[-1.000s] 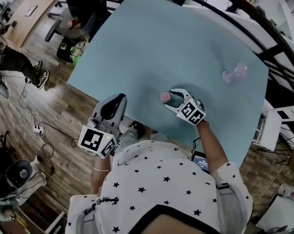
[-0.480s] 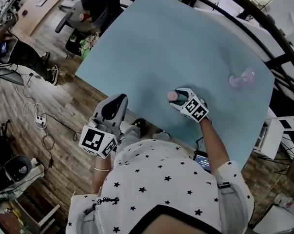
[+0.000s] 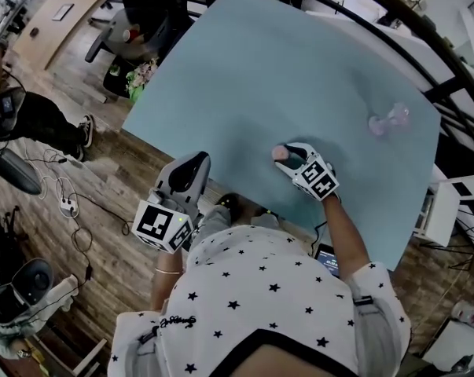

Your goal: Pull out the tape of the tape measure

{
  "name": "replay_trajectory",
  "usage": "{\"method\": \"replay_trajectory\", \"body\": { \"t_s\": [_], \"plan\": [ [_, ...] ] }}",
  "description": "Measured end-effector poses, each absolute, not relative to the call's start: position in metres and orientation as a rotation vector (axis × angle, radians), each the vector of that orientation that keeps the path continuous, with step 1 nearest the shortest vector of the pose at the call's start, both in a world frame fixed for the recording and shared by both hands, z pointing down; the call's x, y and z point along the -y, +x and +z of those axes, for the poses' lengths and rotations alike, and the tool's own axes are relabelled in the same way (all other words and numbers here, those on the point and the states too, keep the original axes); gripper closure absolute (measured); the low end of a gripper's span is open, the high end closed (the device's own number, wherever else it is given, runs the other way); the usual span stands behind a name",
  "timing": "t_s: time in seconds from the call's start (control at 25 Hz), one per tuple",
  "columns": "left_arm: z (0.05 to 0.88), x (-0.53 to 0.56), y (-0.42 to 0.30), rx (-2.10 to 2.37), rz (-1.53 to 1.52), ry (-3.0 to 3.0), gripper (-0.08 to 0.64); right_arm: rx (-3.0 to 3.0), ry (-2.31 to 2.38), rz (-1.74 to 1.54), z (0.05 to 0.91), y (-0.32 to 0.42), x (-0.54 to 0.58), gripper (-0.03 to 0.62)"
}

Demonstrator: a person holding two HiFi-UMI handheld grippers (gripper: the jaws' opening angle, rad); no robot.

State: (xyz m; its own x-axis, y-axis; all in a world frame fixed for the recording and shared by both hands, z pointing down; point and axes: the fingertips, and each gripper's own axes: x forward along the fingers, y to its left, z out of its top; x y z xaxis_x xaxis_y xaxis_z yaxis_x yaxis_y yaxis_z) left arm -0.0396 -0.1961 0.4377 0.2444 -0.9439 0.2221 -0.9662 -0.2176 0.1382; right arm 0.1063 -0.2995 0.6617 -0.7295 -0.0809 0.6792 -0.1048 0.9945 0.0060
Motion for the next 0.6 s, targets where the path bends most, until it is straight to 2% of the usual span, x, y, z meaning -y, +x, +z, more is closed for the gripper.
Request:
{"method": "replay_trajectory", "body": {
  "t_s": [0.6],
  "plan": [
    [0.438, 0.238, 0.009, 1.419, 0.126, 2.475, 0.526, 2.703, 0.466, -0.158, 0.500, 0.103, 0.287, 0.382]
  ]
}}
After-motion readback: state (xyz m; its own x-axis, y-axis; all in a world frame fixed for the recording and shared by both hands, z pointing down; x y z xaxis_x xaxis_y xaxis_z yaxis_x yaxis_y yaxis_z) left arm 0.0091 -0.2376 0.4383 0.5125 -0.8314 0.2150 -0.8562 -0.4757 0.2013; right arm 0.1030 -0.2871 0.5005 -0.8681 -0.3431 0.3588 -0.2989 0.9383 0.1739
